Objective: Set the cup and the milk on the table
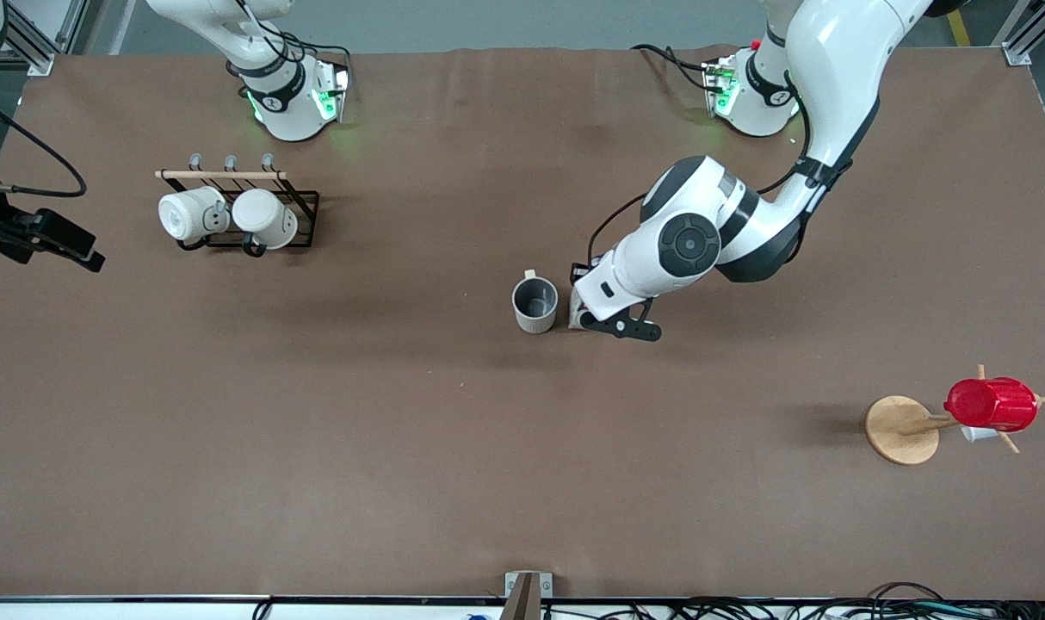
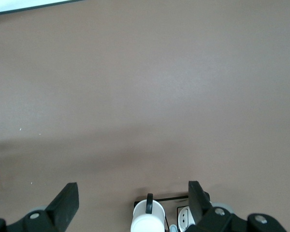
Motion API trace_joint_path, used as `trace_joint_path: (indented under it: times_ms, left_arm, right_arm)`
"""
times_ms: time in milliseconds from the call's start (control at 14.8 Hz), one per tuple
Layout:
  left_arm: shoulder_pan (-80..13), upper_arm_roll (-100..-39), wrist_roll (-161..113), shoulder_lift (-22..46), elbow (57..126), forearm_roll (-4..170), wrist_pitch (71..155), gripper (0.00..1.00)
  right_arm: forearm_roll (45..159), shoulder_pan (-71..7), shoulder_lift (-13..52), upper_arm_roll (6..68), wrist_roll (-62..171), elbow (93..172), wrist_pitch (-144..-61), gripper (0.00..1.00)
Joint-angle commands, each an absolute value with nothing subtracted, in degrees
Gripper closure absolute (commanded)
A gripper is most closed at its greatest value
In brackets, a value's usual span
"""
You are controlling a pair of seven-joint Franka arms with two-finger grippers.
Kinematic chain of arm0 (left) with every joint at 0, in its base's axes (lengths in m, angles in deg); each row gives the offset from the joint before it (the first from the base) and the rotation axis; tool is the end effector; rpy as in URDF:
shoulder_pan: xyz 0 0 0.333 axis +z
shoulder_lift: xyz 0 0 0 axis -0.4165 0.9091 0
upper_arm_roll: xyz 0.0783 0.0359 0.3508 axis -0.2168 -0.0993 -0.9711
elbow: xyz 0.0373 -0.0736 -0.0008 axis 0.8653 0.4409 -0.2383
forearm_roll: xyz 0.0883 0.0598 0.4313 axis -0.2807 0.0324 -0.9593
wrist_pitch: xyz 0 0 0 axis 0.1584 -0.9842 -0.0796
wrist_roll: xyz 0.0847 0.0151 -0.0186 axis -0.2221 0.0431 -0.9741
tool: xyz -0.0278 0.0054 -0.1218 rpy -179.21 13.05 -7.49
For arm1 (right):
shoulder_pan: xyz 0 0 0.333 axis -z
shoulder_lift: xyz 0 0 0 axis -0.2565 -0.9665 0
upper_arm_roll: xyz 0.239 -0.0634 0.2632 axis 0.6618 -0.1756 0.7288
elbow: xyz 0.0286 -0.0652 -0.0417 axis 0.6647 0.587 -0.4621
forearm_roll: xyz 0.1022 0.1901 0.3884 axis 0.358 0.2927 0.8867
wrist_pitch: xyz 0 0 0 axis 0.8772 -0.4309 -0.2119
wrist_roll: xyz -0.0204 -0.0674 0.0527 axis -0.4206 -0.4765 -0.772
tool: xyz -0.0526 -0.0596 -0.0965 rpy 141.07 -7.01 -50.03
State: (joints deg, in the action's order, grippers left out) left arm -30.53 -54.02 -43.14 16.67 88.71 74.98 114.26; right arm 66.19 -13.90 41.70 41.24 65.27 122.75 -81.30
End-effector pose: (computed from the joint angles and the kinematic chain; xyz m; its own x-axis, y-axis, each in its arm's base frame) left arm 0.5802 -0.4248 0.3191 0.9572 -0.1950 -0.2138 -0.1458 -0.9632 0.2258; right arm 0.6249 -0.0203 0.6512 0.9881 -0.1409 0.0616 -0.1391 -0.9897 -0.0327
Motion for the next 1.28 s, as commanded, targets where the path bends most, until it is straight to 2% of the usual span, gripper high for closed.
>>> trace_joint_path:
  times_ms: [0, 338, 473, 608, 946, 1149, 1216]
  left_arm:
    - [-31.29, -53.58, -44.46, 17.32, 87.55, 73.6, 114.43, 0.84]
    - [-31.56, -53.58, -44.46, 17.76, 87.46, 73.6, 114.61, 0.81]
    - [-31.56, -53.58, -44.46, 17.76, 87.46, 73.6, 114.78, 0.69]
    - [-31.47, -53.67, -44.55, 17.67, 87.38, 73.69, 114.78, 0.5]
    - [-31.12, -53.84, -44.64, 17.23, 85.45, 74.57, 114.7, 0.16]
    - [-30.5, -53.93, -44.47, 15.04, 85.44, 74.66, 114.17, 0.0]
    - [-30.24, -54.19, -44.38, 13.64, 85.44, 74.74, 113.91, 0.0]
  right_arm:
    - [67.12, -12.05, 42.34, 43.77, 64.19, 122.67, -80.74, 0.0]
    - [66.06, -12.05, 42.07, 43.68, 63.67, 120.48, -80.48, 0.0]
    - [65.97, -12.05, 41.89, 43.68, 63.66, 120.12, -80.04, 0.0]
    - [66.06, -12.05, 41.89, 43.68, 63.66, 120.47, -79.95, 0.0]
    - [66.06, -12.05, 41.98, 43.68, 63.58, 120.47, -79.6, 0.0]
    - [66.06, -11.96, 41.89, 43.68, 63.58, 120.56, -79.6, 0.0]
    - [66.06, -11.96, 41.98, 43.68, 63.58, 120.56, -79.51, 0.0]
